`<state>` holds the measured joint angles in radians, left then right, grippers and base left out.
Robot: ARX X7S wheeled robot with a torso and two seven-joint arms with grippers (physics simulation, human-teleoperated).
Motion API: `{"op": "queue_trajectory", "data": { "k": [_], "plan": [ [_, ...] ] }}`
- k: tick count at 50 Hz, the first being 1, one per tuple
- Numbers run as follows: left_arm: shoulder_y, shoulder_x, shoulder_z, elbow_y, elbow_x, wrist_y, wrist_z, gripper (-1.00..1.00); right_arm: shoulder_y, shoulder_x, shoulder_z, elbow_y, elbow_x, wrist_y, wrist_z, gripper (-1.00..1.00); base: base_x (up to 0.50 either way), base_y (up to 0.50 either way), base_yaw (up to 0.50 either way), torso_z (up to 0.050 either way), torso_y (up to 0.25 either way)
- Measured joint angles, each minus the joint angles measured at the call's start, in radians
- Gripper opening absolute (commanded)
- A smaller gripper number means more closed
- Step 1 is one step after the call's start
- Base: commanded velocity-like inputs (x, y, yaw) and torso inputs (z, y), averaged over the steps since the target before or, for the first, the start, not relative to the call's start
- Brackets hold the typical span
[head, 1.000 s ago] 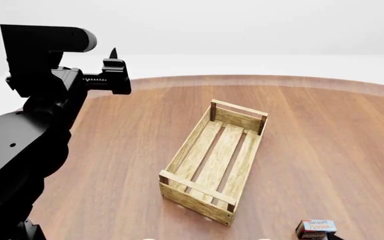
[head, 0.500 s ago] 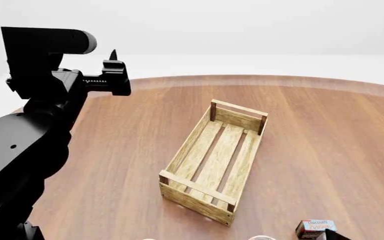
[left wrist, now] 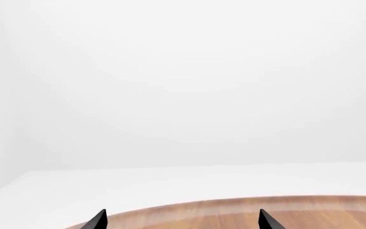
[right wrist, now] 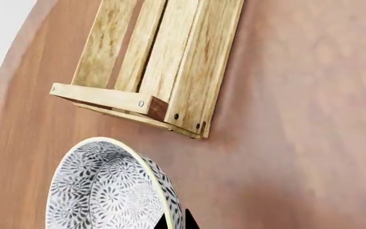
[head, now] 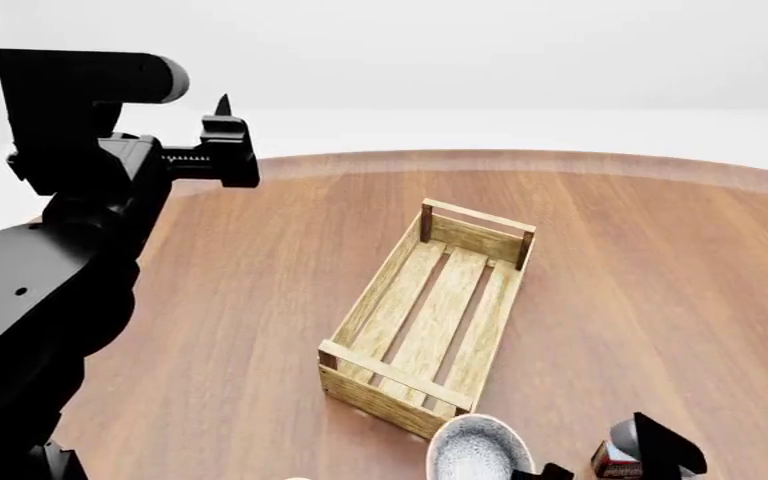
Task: Stack the right bowl on the left bowl and place them in the tray.
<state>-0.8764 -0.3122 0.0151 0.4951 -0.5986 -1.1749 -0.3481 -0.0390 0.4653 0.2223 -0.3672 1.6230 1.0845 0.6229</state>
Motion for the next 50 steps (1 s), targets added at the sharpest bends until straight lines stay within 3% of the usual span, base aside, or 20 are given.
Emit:
{"op": "queue_trajectory", "data": {
  "k": [17, 37, 50],
  "plan": [
    [-0.005, -0.001, 0.005, -0.006, -0.004, 0.004, -0.008, 1.00, 0.274, -0.081, -0.197, 0.073, 0.139, 0.044, 0.146, -1.00, 0.00, 0.00, 0.00, 0.000, 0.000],
    [-0.013, -0.003, 0.012, -0.019, -0.007, 0.012, -0.015, 1.00, 0.519, -0.223, -0.424, 0.252, 0.109, 0.117, 0.101, -1.00, 0.00, 0.00, 0.00, 0.000, 0.001],
    [-0.013, -0.007, 0.016, -0.027, -0.007, 0.021, -0.017, 1.00, 0.601, -0.306, -0.527, 0.355, 0.034, 0.123, -0.022, -1.00, 0.00, 0.00, 0.00, 0.000, 0.000]
  ]
}}
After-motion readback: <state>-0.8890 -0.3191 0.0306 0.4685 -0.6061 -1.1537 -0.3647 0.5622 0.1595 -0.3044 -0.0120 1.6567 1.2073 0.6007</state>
